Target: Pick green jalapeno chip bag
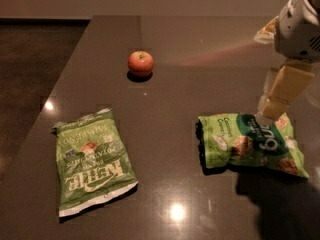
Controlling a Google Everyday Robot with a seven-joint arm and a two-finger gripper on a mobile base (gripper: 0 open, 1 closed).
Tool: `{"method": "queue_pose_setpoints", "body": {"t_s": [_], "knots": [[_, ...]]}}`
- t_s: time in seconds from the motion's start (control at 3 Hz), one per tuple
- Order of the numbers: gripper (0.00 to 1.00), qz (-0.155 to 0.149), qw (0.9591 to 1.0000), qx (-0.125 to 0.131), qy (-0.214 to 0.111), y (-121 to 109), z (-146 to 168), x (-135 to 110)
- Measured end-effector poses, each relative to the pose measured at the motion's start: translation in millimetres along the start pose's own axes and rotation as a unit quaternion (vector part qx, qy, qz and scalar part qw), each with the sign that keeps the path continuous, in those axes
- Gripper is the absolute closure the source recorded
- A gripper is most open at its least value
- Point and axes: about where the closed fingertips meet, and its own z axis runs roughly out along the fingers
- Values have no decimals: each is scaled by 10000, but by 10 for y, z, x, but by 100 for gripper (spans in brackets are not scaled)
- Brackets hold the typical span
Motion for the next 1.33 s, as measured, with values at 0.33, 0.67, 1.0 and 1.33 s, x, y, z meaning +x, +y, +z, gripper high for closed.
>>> {"method": "queue_pose_setpoints", "body": {"t_s": [0.33,0.67,1.0,1.33], "knots": [[0,-313,9993,-106,-187,22,103,-412],[0,-498,9982,-200,-262,87,272,-828],[0,-510,9979,-299,-255,192,500,-1184],[0,-446,9980,-401,-216,351,702,-1455]]}}
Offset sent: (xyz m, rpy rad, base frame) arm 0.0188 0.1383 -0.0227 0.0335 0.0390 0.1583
